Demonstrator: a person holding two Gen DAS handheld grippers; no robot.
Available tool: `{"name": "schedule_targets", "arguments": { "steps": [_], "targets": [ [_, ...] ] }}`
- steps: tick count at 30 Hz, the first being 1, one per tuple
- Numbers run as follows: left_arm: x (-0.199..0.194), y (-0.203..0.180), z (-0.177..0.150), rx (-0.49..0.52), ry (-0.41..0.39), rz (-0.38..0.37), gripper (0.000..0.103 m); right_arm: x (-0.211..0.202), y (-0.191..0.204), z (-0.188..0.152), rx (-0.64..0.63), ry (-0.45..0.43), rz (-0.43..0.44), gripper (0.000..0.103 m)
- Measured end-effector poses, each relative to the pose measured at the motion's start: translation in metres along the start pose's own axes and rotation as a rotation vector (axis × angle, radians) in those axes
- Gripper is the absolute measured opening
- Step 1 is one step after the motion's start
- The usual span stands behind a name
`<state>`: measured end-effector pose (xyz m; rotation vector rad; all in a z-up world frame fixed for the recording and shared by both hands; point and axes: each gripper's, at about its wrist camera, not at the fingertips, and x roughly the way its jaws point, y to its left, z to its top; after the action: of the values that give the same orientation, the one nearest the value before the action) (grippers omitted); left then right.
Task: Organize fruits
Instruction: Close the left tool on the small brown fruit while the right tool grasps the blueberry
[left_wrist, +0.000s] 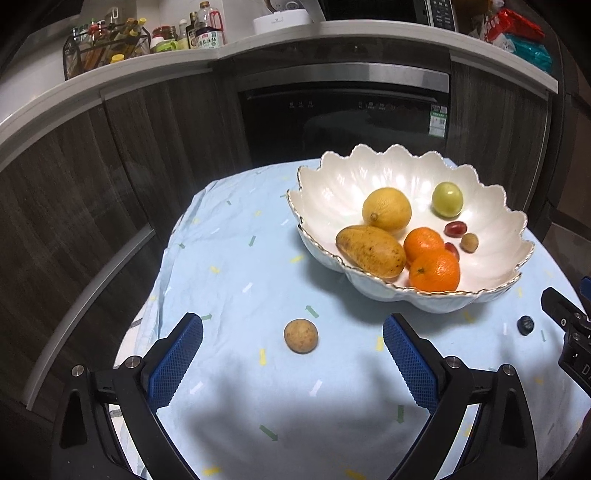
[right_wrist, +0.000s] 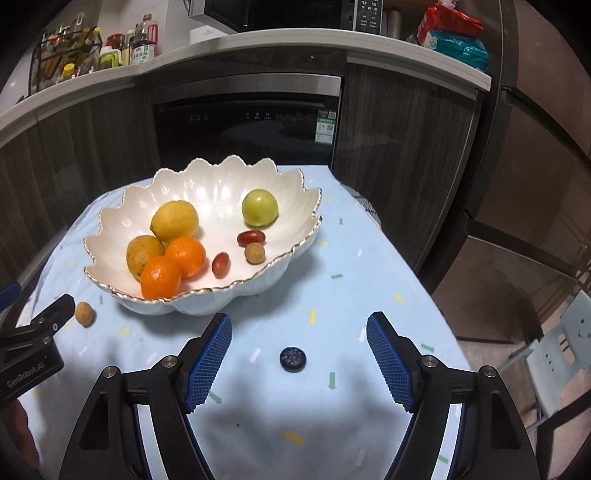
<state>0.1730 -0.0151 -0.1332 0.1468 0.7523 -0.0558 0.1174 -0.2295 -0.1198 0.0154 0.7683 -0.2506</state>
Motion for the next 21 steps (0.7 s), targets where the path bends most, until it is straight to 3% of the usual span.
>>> {"name": "schedule_targets", "arguments": {
  "steps": [14, 21],
  "targets": [
    [0.041, -0.003, -0.007, 0.001, 0.073, -0.015, 0.086, 0.038, 0.002, -0.014, 0.016, 0.102, -0.002, 0.074],
    [0.051, -0.001, -0.009, -0.009, 0.098, -0.033, 0.076, 0.049, 0.006, -0.018, 0.021, 0.147, 0.030, 0.053]
  ]
}}
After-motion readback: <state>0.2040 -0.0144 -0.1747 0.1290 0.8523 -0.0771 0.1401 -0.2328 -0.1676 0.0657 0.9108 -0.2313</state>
